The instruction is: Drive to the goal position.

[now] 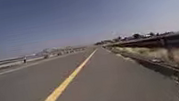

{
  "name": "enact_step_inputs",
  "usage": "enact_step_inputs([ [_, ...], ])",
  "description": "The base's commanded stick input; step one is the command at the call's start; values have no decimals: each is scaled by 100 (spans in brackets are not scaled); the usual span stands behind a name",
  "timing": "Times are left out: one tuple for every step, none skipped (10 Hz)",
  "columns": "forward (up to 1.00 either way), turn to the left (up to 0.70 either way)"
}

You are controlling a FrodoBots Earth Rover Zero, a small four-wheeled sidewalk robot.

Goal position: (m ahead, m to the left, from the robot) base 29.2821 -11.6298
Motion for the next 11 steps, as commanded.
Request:
enact_step_inputs([
  [50,0],
  [50,0],
  [50,0],
  [50,0],
  [50,0],
  [50,0],
  [50,0],
  [50,0],
  [50,0],
  [50,0],
  [50,0],
])
